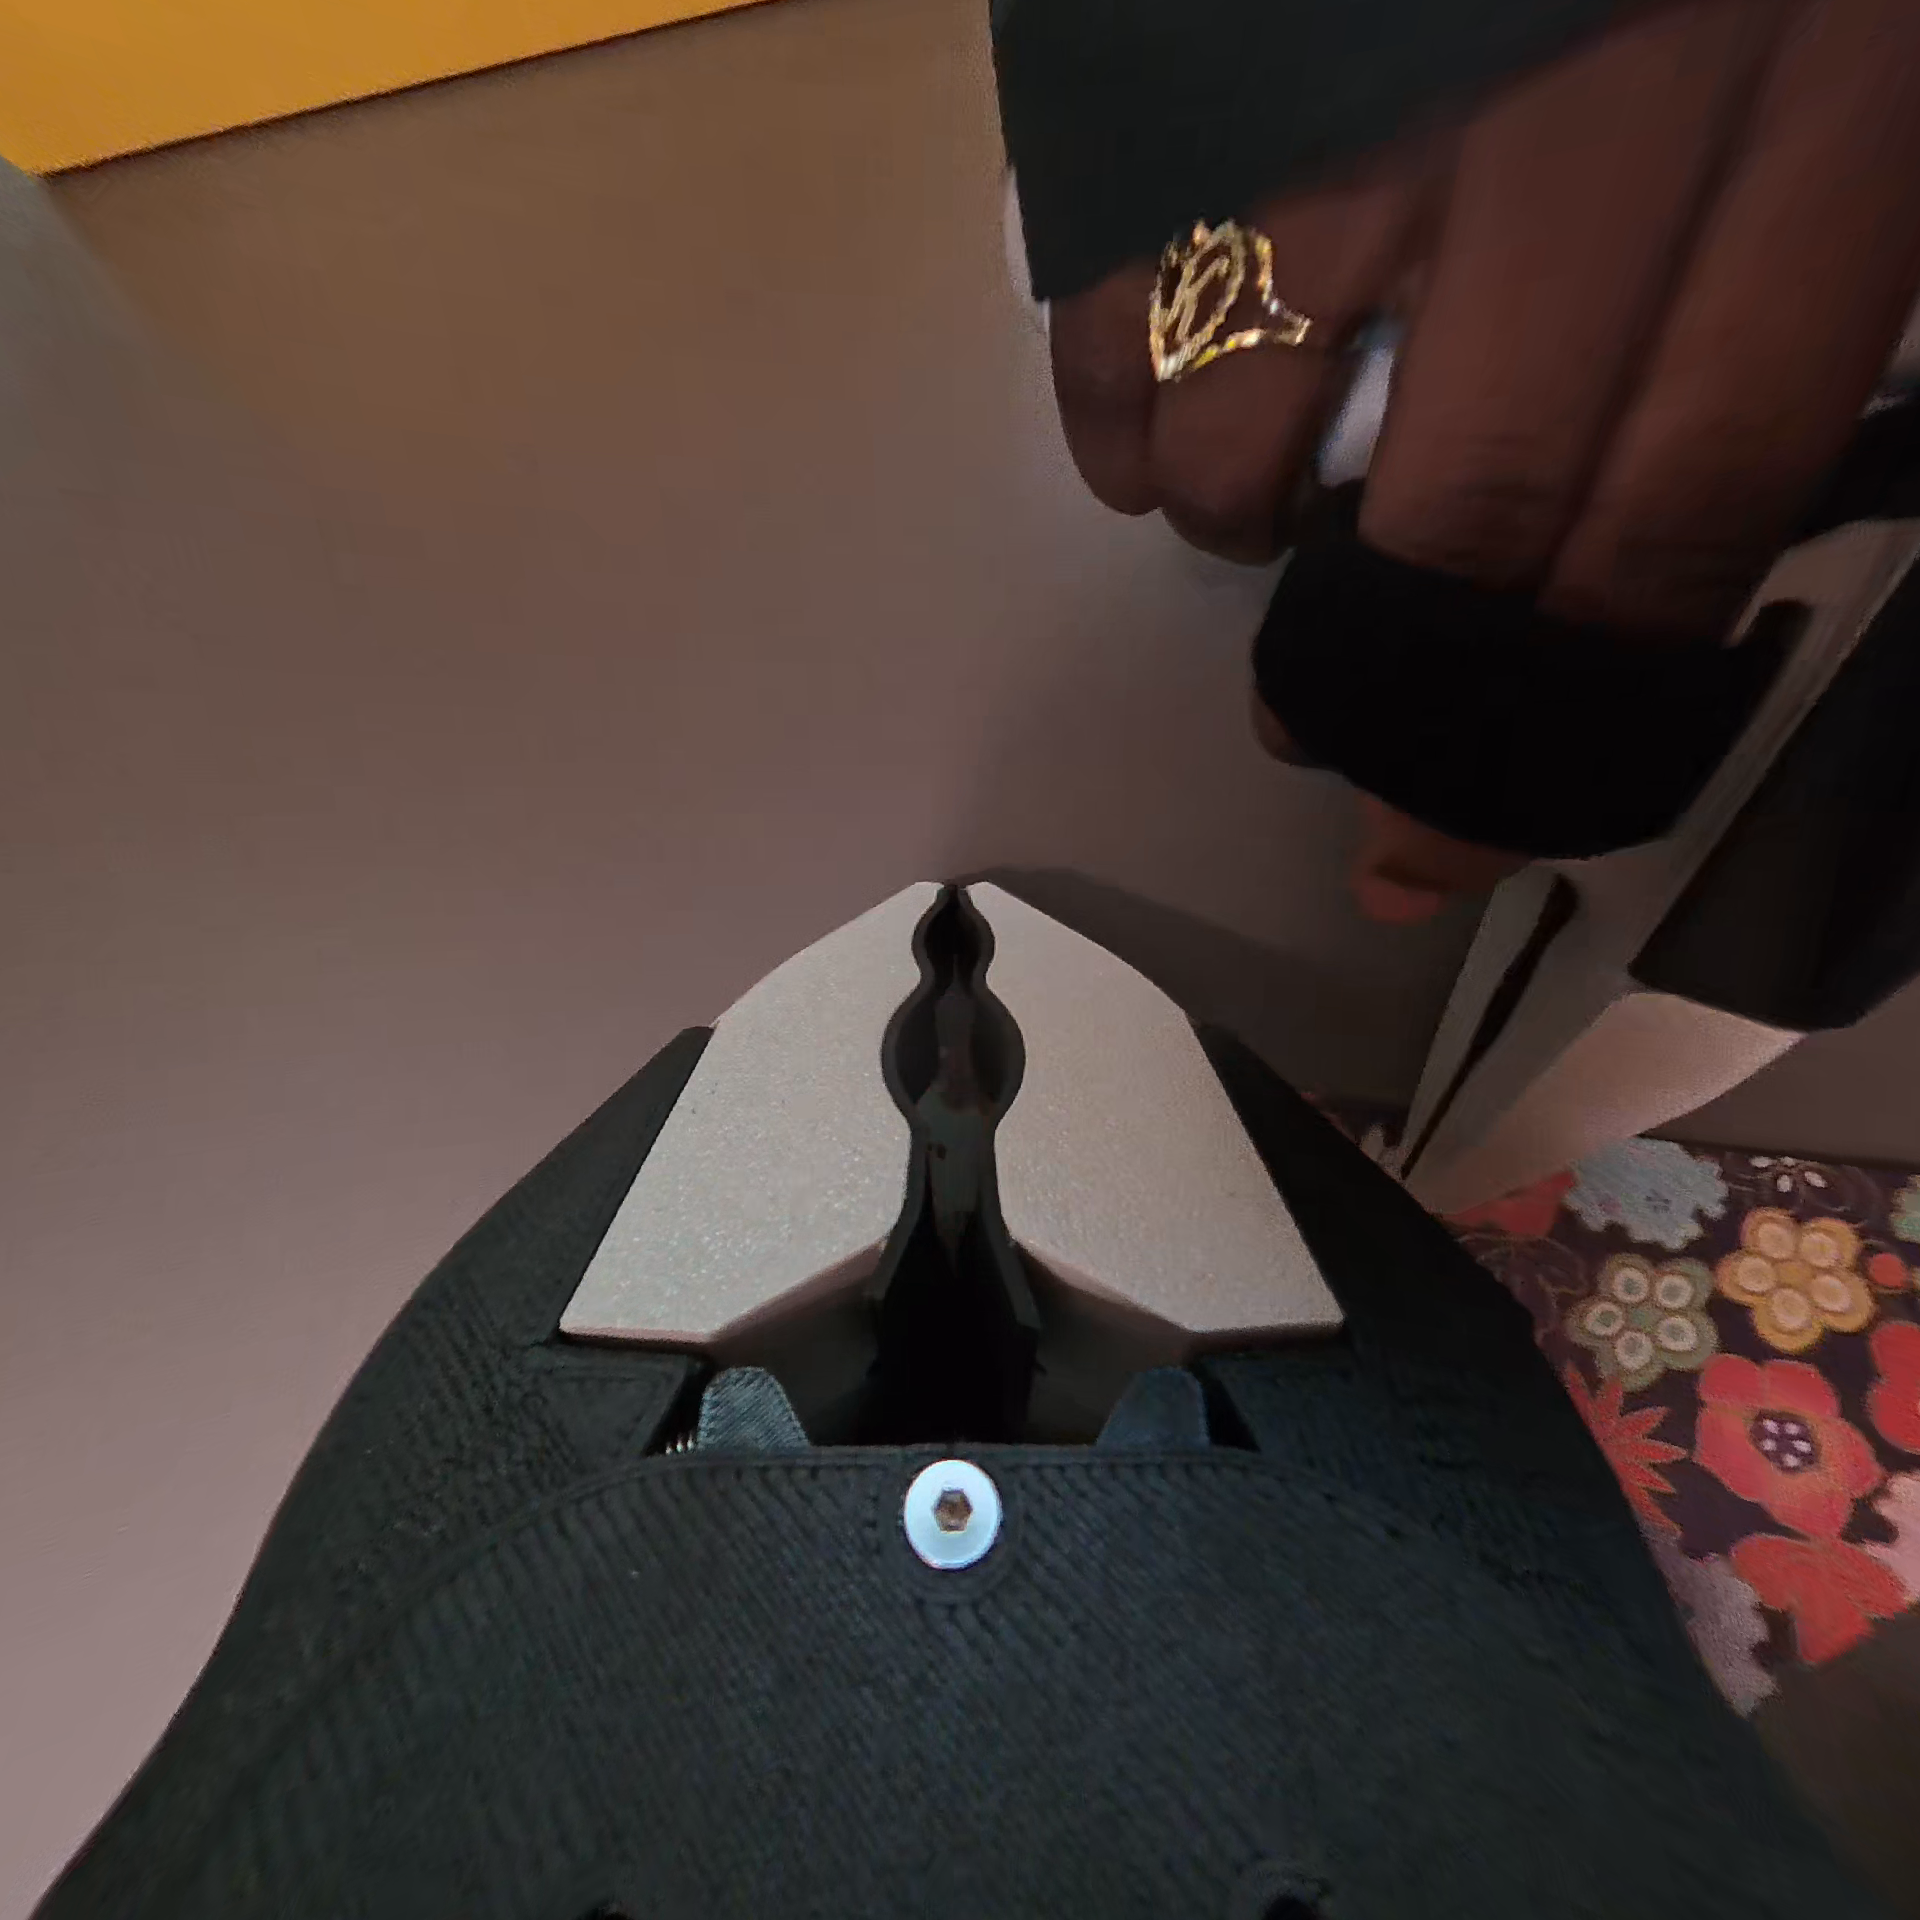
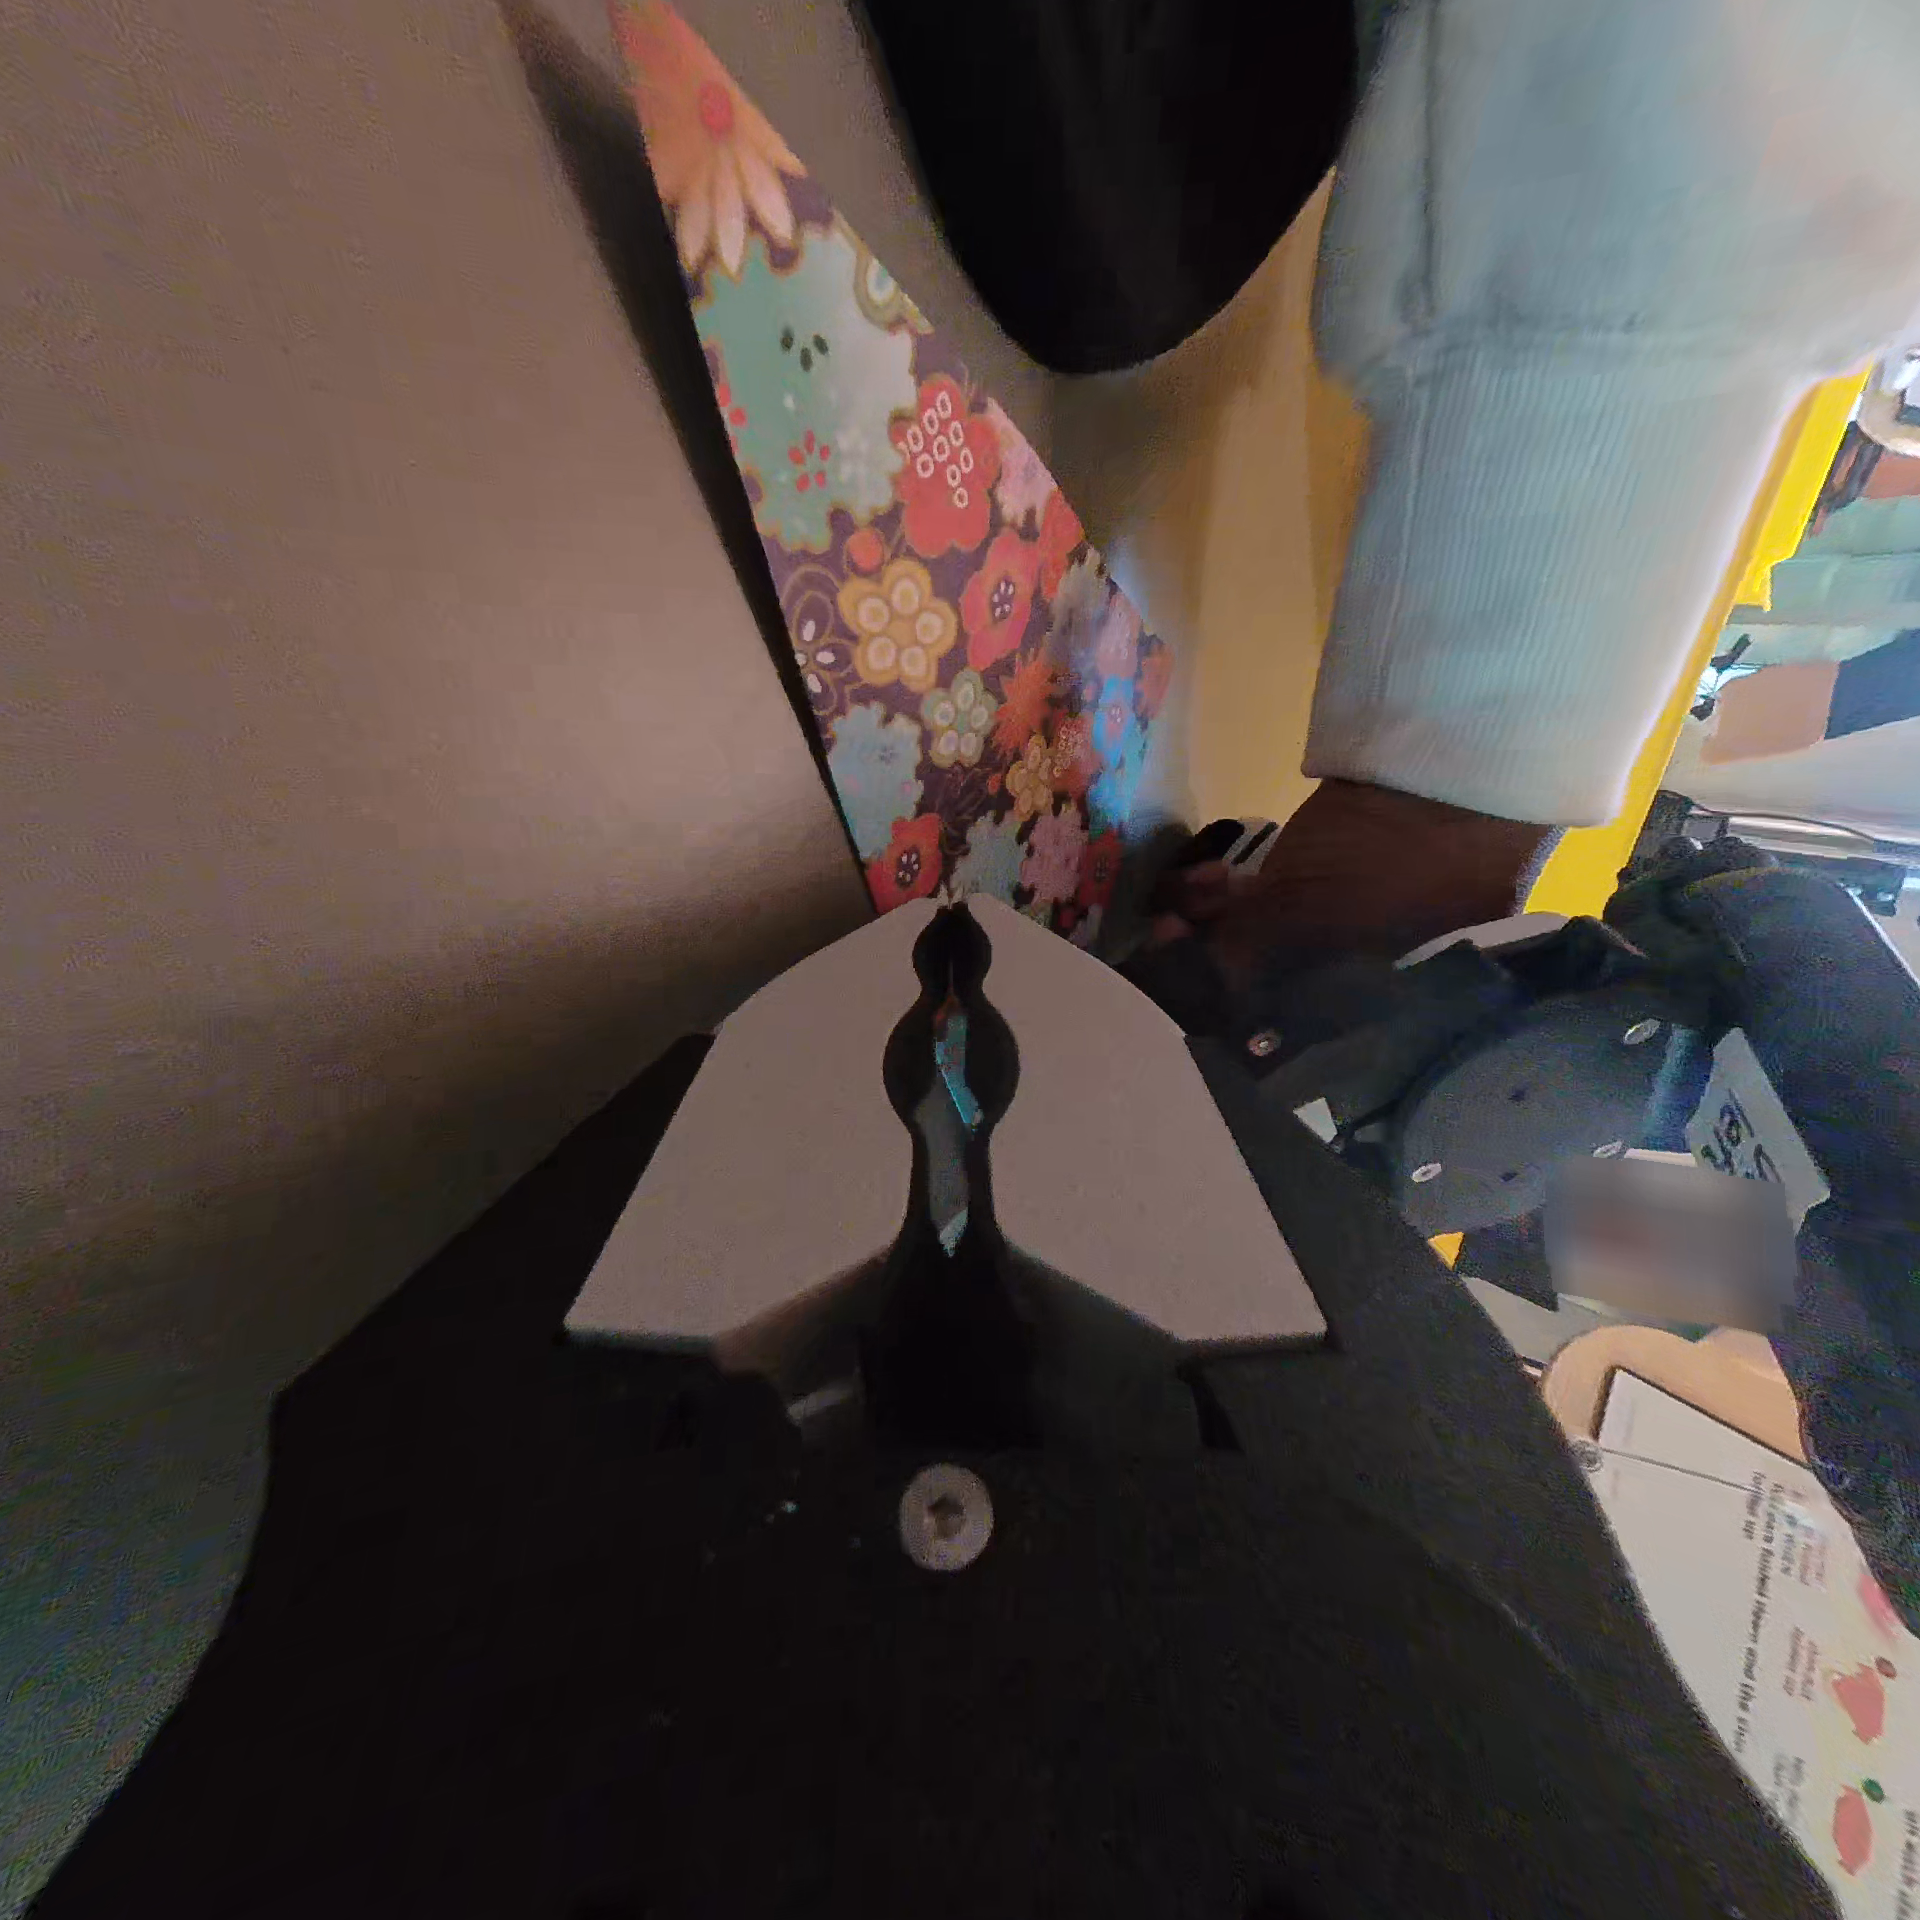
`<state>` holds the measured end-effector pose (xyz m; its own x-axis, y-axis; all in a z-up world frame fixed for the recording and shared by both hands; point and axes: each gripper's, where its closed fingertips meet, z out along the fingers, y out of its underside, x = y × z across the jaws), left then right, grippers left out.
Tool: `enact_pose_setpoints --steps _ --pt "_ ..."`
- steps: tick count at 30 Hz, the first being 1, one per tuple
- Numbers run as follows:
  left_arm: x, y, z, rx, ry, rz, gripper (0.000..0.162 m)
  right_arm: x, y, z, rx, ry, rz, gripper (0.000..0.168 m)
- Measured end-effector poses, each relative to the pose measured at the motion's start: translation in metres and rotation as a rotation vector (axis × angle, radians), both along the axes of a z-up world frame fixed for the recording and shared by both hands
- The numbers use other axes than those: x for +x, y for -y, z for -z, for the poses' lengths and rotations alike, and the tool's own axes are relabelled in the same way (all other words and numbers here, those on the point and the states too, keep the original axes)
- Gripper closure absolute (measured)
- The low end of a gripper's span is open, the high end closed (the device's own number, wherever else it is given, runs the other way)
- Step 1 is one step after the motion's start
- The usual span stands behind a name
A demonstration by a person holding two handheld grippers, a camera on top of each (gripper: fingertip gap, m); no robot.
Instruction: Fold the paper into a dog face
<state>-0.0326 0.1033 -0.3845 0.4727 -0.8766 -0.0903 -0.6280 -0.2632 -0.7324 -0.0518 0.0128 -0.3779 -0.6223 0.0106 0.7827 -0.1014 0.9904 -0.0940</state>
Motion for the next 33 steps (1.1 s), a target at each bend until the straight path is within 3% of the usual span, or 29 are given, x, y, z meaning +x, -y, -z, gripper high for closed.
enact_pose_setpoints --steps 3,7,14,19,33 --pt "-0.005 0.002 -0.003 0.03 -0.026 0.032 0.162 0.002 -0.002 0.0 0.045 -0.015 -0.05 0.168" --pt "-0.009 0.017 -0.058 0.022 0.181 0.028 0.162 0.011 -0.015 0.0 0.125 -0.001 -0.081 0.168" --pt "-0.012 0.029 -0.001 -0.109 -0.067 0.059 0.162 0.016 -0.02 0.001 0.136 0.005 -0.081 0.168" --pt "-0.011 0.028 0.001 -0.124 -0.014 0.008 0.161 0.017 -0.015 0.001 0.205 -0.004 -0.109 0.168" --pt "-0.011 0.028 0.001 -0.054 -0.027 0.018 0.161 0.069 0.101 0.001 0.046 -0.058 -0.299 0.168"
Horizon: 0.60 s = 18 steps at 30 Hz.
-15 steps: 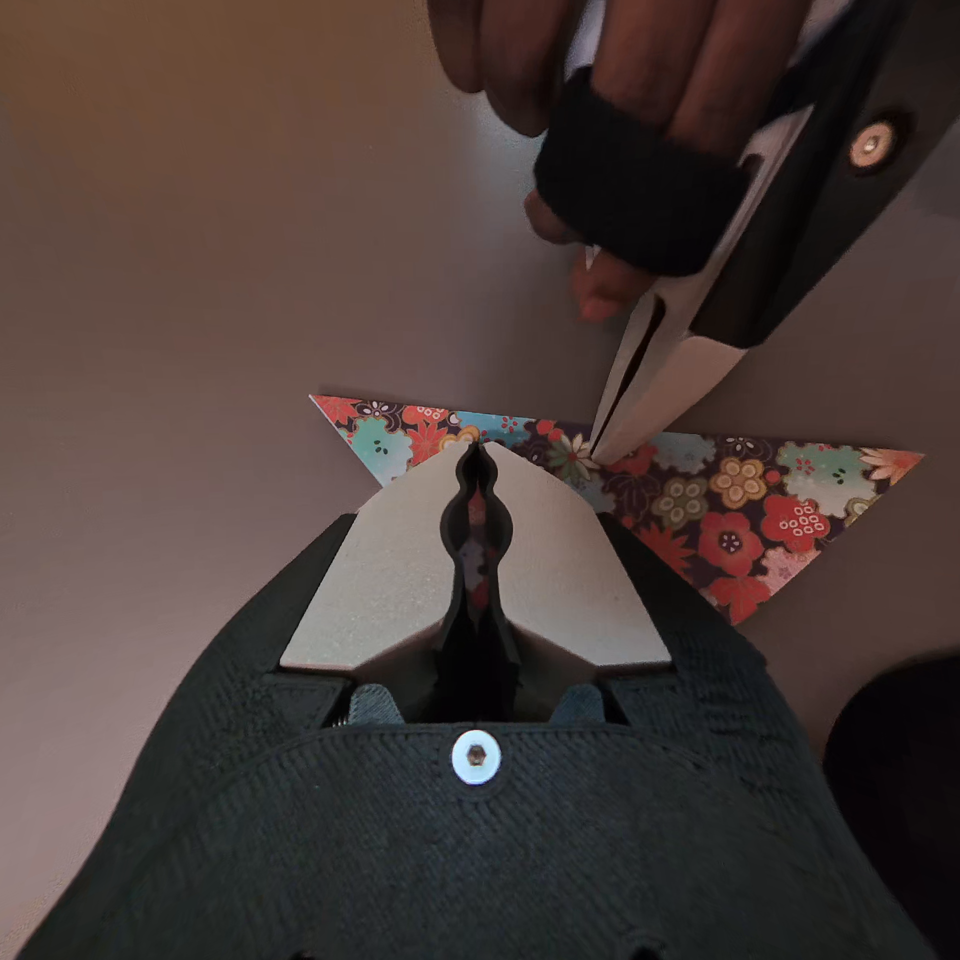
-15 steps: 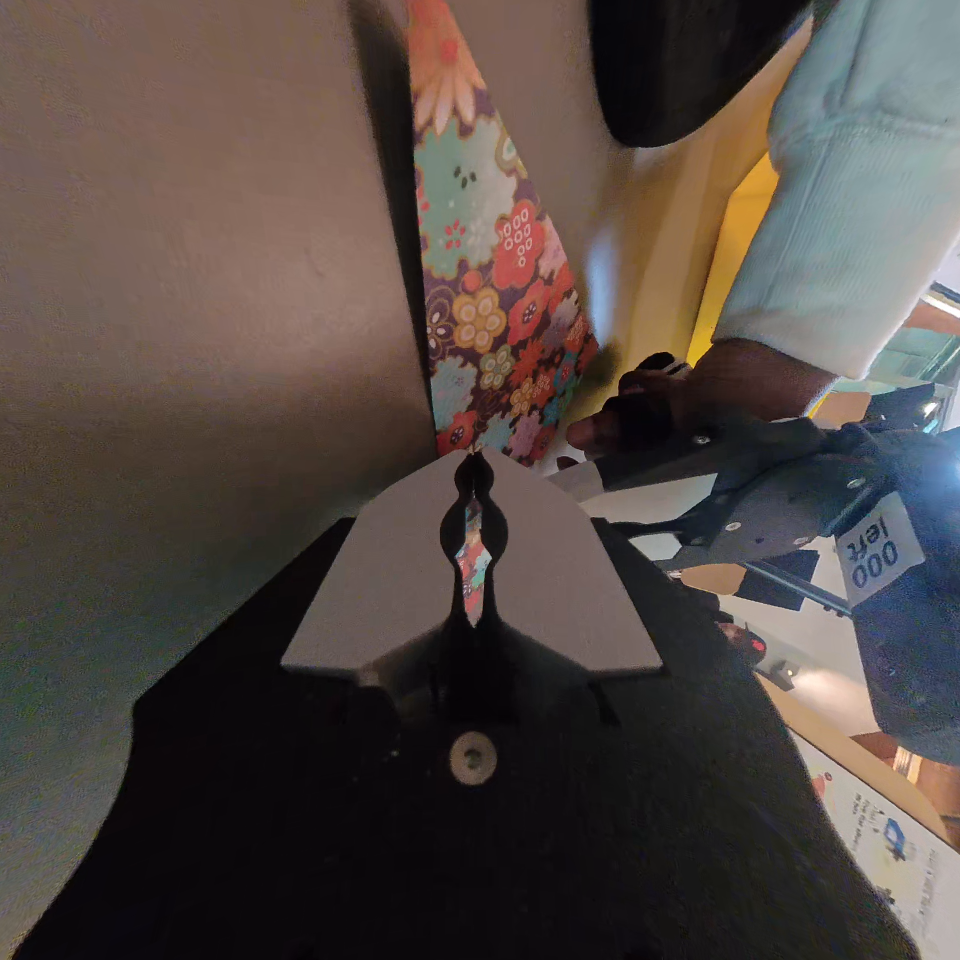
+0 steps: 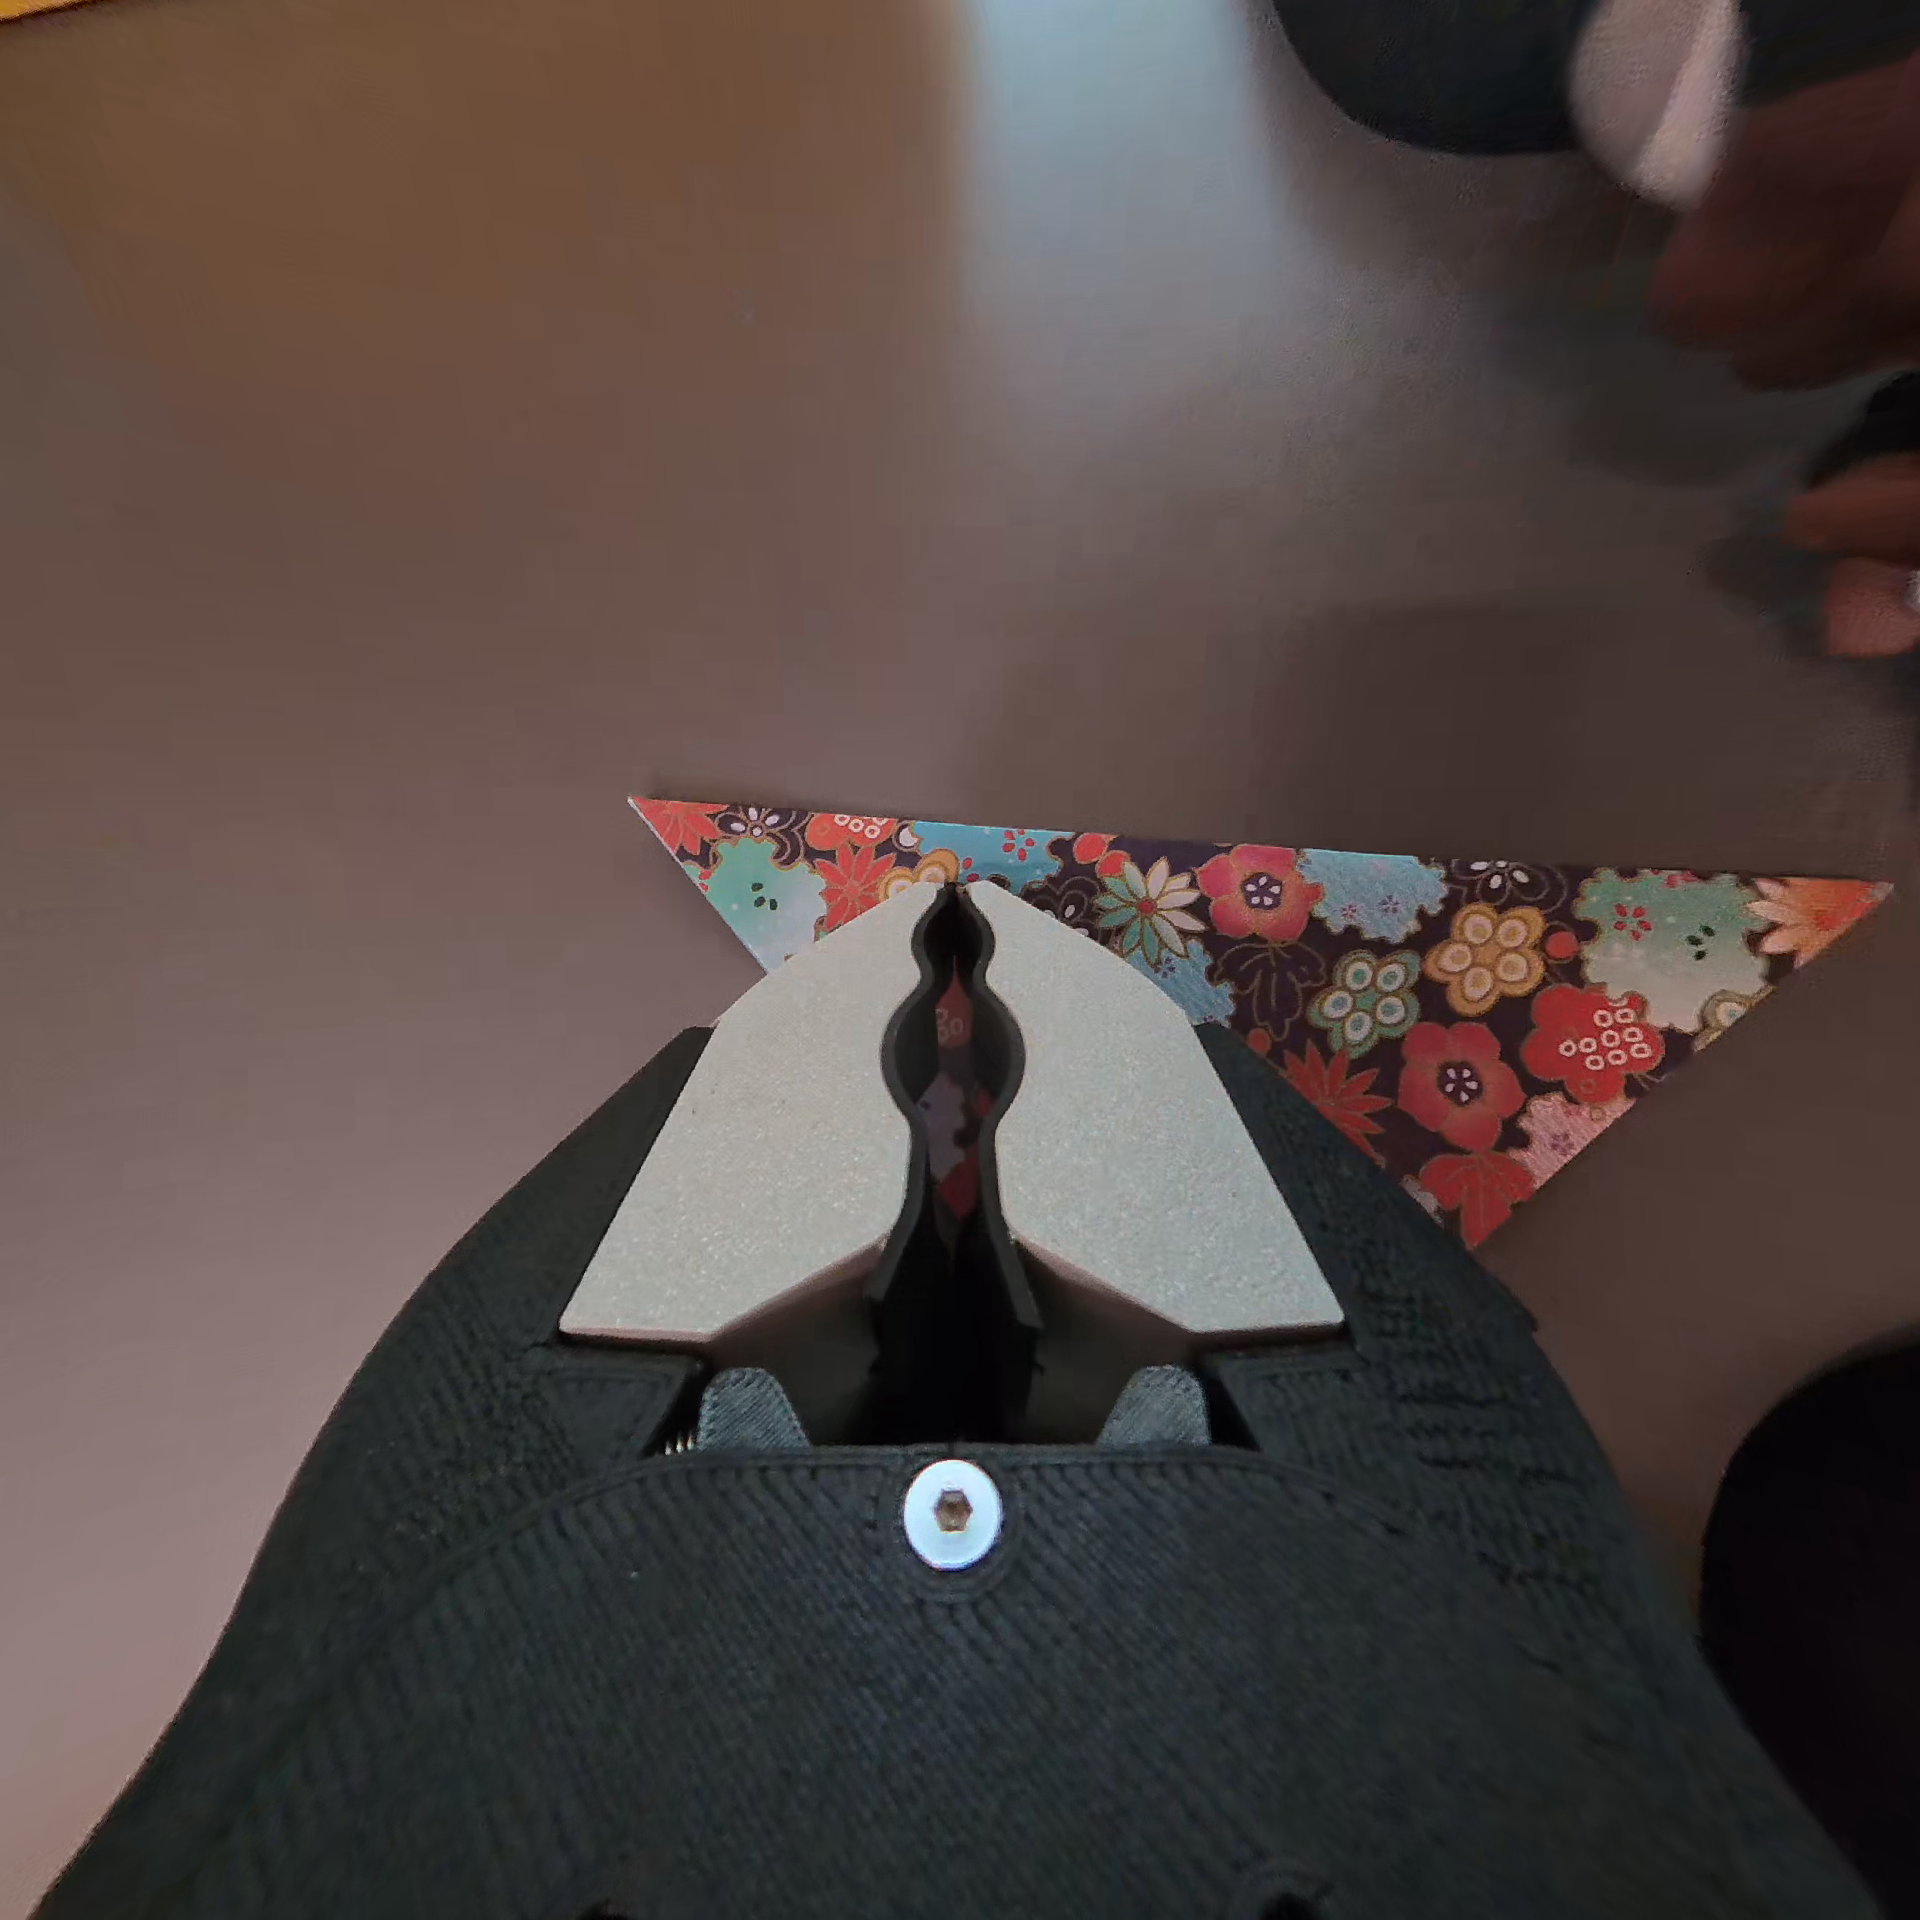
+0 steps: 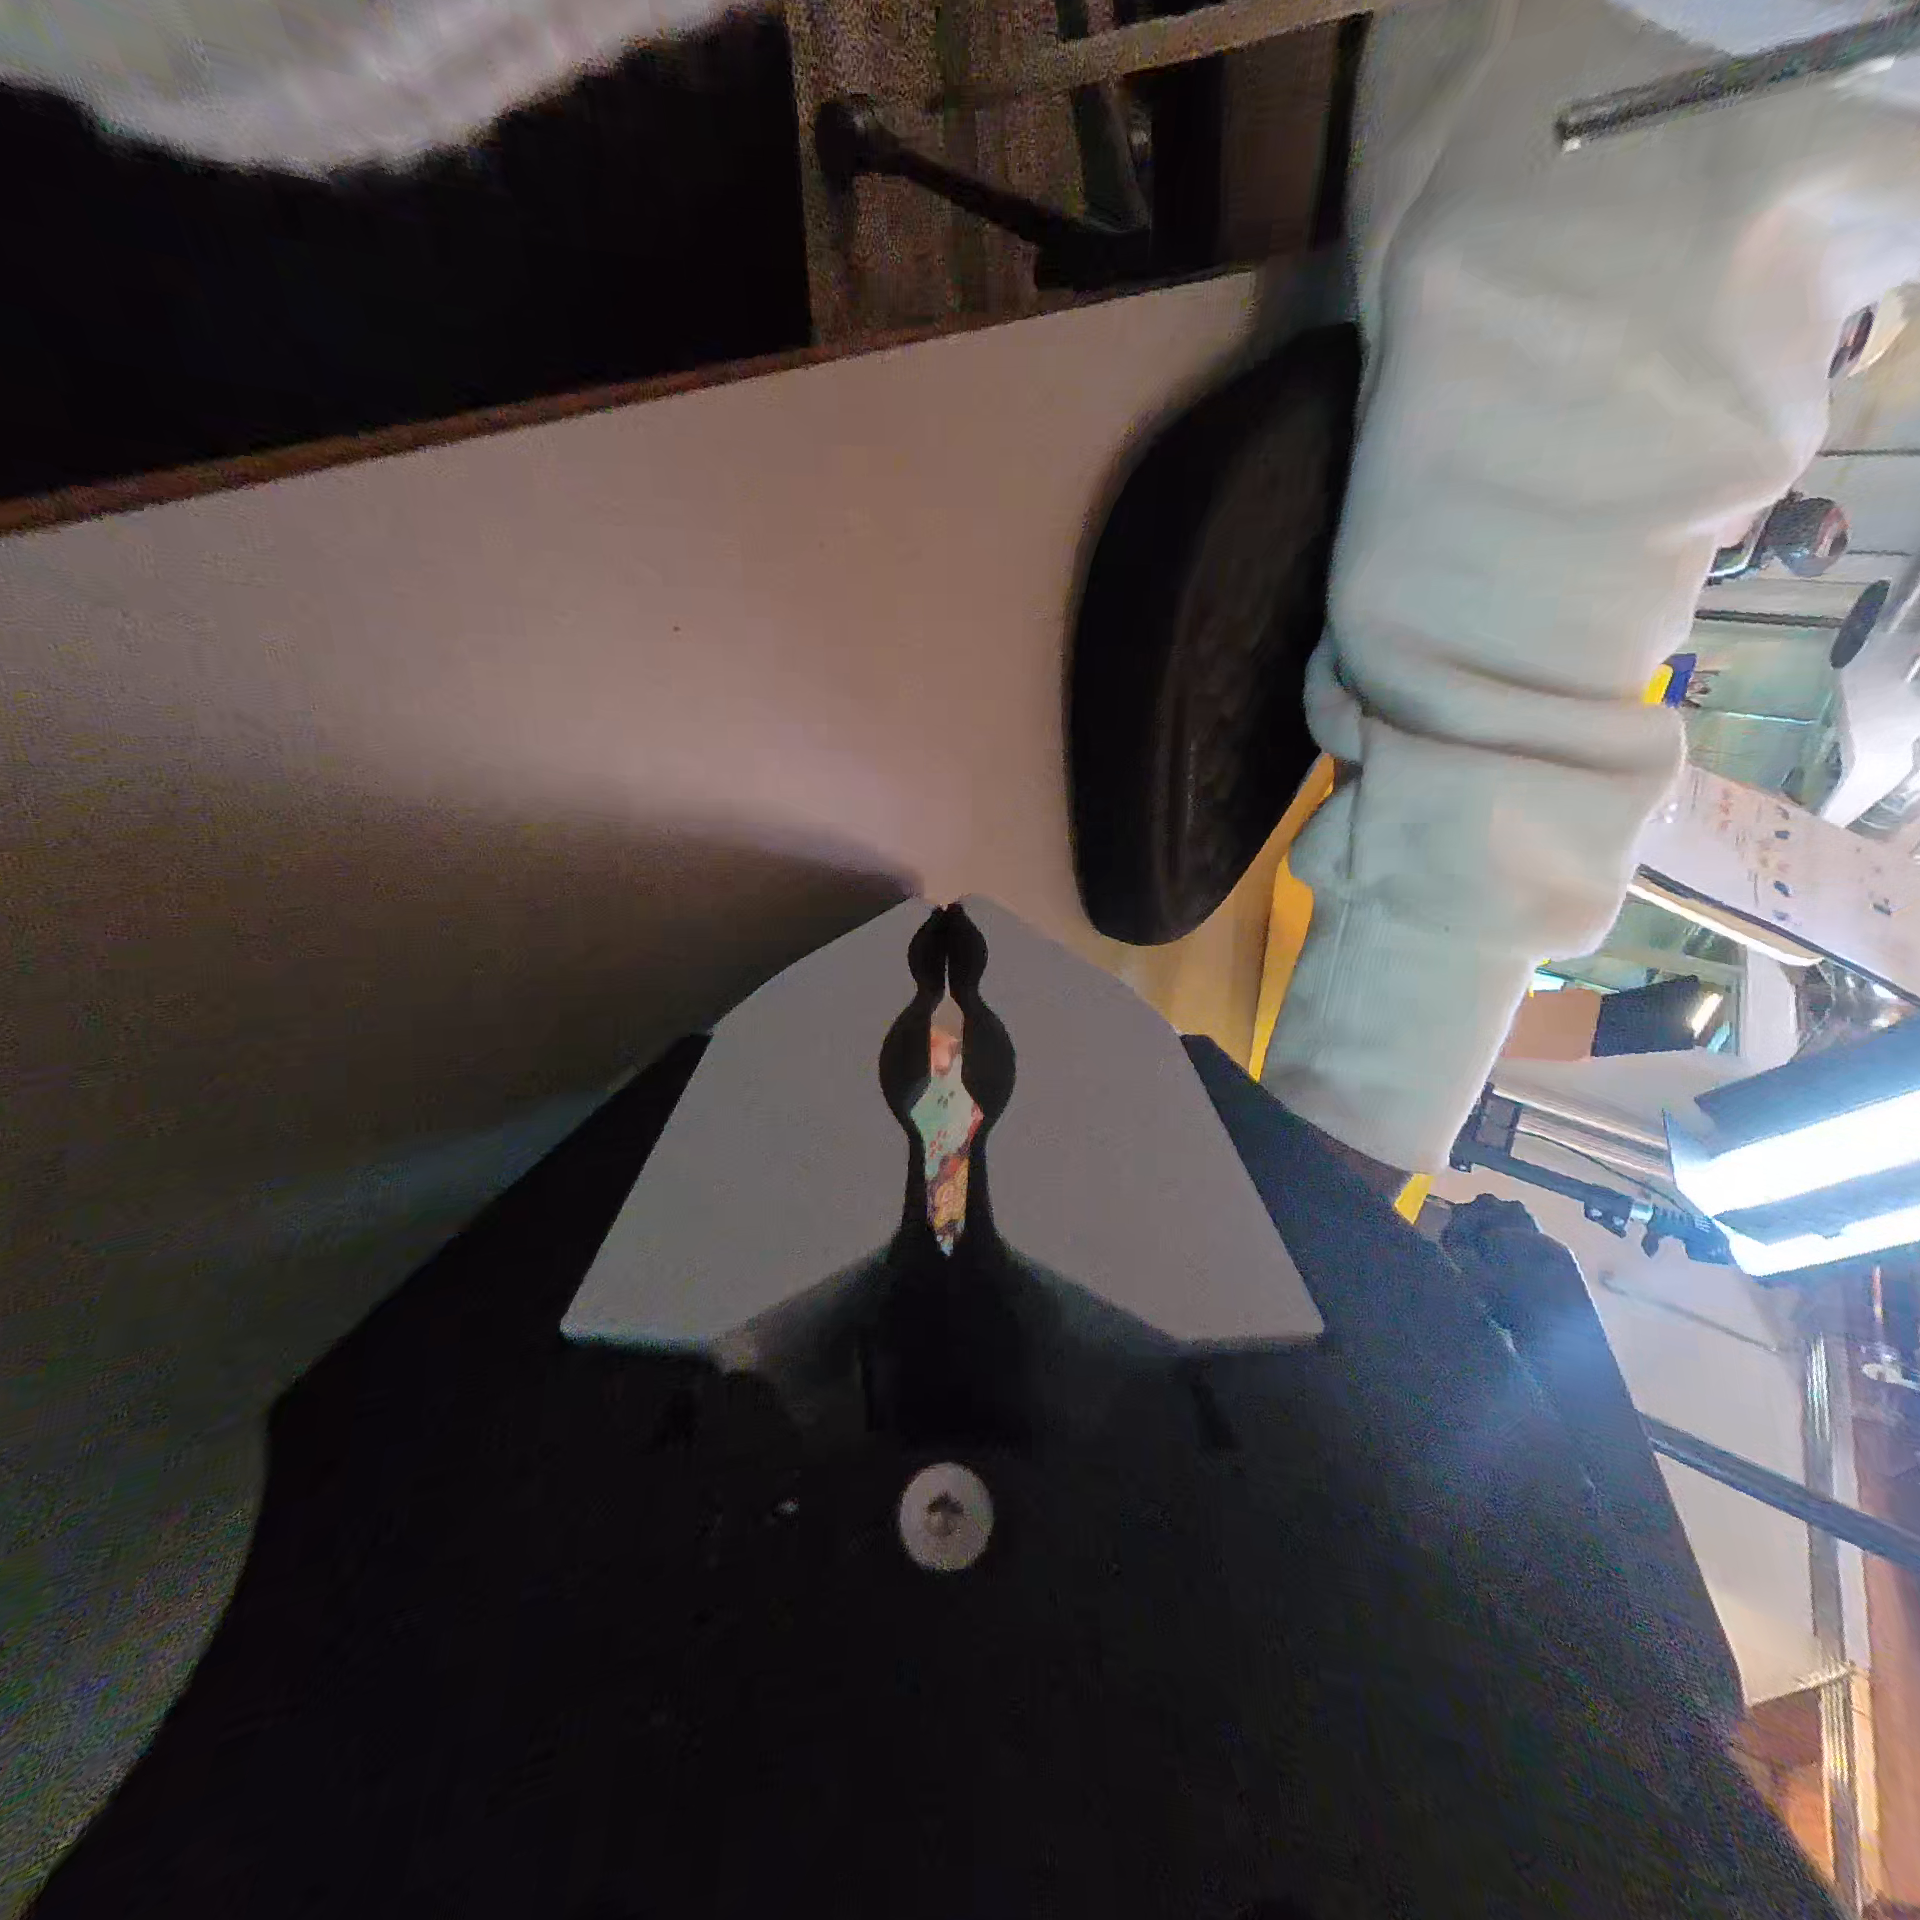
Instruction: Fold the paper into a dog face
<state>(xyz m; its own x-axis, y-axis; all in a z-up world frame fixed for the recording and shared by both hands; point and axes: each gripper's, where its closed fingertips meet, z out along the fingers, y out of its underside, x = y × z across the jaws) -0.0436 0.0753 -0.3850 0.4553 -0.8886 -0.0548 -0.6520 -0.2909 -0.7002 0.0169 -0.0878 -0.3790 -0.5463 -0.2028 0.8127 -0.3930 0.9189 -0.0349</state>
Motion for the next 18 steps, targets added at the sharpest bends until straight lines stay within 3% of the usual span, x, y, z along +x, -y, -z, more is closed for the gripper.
enact_pose_setpoints --steps 2,5,8,11,18 --pt "0.0 0.0 0.0 0.007 0.0 0.003 0.16 -0.014 -0.017 -0.015 -0.073 -0.061 0.07 0.168" --pt "0.0 0.0 0.0 0.008 0.009 0.001 0.161 -0.037 -0.08 -0.027 -0.142 -0.085 0.221 0.168" --pt "0.0 0.0 0.0 0.011 0.01 0.002 0.162 -0.047 -0.121 -0.007 -0.027 -0.061 0.271 0.168" --pt "0.0 0.0 0.0 0.013 0.016 0.002 0.161 -0.045 -0.116 0.006 -0.005 -0.035 0.244 0.168" --pt "0.0 0.0 0.0 0.012 0.009 0.003 0.161 -0.024 -0.064 0.007 0.012 0.072 0.154 0.168"
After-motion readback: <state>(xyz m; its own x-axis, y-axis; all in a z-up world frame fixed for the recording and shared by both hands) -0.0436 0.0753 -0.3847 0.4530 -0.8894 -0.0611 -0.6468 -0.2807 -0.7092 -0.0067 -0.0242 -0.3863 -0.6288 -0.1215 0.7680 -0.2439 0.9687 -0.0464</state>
